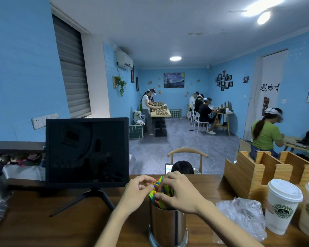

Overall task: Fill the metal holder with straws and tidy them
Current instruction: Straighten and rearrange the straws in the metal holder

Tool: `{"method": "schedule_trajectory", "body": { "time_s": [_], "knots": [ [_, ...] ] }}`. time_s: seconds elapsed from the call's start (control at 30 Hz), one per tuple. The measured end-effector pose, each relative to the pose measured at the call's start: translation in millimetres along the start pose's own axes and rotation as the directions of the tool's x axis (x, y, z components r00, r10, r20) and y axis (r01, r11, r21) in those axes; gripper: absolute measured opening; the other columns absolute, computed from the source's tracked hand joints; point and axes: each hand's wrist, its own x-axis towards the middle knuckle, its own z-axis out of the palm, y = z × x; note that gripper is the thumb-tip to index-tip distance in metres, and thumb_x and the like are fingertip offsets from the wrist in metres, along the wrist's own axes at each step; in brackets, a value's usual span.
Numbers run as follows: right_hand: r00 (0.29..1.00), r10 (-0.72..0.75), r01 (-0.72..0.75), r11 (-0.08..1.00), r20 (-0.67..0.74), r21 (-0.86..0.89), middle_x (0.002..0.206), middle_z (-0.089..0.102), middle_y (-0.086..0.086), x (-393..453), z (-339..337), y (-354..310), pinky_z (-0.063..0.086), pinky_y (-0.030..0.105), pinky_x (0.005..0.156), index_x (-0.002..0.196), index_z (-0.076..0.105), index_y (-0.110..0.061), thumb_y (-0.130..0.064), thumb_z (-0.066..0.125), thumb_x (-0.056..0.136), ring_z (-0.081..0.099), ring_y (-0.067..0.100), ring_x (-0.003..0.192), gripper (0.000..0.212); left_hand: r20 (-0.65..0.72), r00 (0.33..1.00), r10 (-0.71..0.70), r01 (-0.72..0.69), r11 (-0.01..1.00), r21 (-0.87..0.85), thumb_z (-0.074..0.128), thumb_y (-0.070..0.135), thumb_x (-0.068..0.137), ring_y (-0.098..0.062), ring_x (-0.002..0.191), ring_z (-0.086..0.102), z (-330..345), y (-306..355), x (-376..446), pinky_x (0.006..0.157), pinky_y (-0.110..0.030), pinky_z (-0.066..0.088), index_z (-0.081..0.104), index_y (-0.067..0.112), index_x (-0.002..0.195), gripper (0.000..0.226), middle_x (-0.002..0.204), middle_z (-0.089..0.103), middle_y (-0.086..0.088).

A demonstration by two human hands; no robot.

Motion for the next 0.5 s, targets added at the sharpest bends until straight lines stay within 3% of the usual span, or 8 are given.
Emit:
{"method": "schedule_trajectory", "body": {
  "time_s": [0.23,0.5],
  "knots": [
    [0.993,0.089,-0.082,0.992,0.071,-0.094,0.100,0.050,-0.009,10.5,-4.3,-7.3,0.038,0.034,0.092,0.086,0.054,-0.035,-0.059,0.061,0.087,0.045,0.016,0.102,0.025,0.006,1.000,-0.020,0.020,1.000,0.018,0.069,0.008,0.092,-0.004,0.080,0.069,0.2,4.4,-4.4,0.073,-0.012,0.050,0.077,0.028,0.093,0.021,0.088,0.075,0.011],
    [0.965,0.108,-0.061,0.978,0.237,-0.198,0.110,0.046,-0.003,19.8,-14.2,-9.0,0.032,0.042,0.100,0.100,0.058,-0.031,-0.060,0.056,0.092,0.037,0.021,0.109,0.030,0.016,1.000,-0.027,0.026,0.998,0.057,0.069,0.013,0.093,-0.004,0.089,0.069,-0.8,5.0,-6.4,0.075,-0.013,0.051,0.074,0.031,0.097,0.020,0.095,0.074,0.011]
  ]
}}
